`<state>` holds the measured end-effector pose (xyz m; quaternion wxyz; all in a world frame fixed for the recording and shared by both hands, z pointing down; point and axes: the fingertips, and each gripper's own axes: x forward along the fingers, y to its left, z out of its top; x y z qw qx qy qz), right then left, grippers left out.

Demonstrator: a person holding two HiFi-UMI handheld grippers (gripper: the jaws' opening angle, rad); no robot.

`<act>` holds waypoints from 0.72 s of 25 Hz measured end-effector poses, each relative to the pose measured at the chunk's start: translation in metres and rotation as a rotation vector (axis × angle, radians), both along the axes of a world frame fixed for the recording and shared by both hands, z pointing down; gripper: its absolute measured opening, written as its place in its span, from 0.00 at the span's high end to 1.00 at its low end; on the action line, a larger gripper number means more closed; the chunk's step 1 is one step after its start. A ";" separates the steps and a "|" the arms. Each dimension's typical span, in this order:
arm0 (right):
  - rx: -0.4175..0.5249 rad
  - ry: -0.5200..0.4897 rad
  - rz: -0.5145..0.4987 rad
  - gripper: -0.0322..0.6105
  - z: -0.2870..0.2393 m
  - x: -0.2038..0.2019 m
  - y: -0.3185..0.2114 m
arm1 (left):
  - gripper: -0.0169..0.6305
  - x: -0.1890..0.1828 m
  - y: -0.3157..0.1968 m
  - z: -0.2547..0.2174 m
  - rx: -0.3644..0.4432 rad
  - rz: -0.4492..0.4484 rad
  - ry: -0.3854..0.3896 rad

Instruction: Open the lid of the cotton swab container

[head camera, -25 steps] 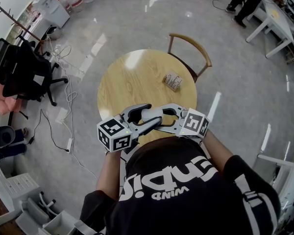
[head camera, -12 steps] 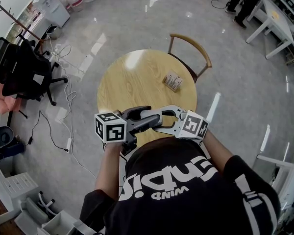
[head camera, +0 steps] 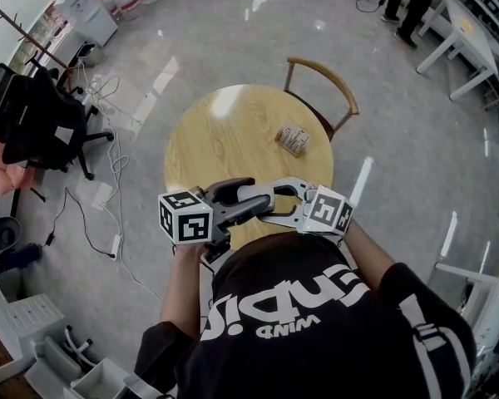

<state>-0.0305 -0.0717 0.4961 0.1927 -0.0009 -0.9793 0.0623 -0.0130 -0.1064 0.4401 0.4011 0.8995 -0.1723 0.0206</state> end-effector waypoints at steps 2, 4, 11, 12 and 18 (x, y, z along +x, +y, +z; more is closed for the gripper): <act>-0.001 -0.001 0.003 0.62 -0.001 0.001 -0.002 | 0.55 -0.002 -0.002 -0.002 0.008 -0.009 0.016; 0.000 0.004 0.009 0.62 0.001 0.003 -0.004 | 0.55 -0.005 -0.004 -0.002 0.011 -0.017 0.020; -0.006 0.029 0.057 0.62 0.010 0.013 -0.015 | 0.55 -0.019 -0.007 0.006 0.001 -0.057 0.022; -0.011 0.031 0.069 0.62 0.009 0.016 -0.017 | 0.55 -0.021 -0.008 0.006 -0.002 -0.064 0.023; -0.031 0.028 0.154 0.62 0.007 0.029 -0.037 | 0.55 -0.035 -0.014 0.009 -0.015 -0.109 0.013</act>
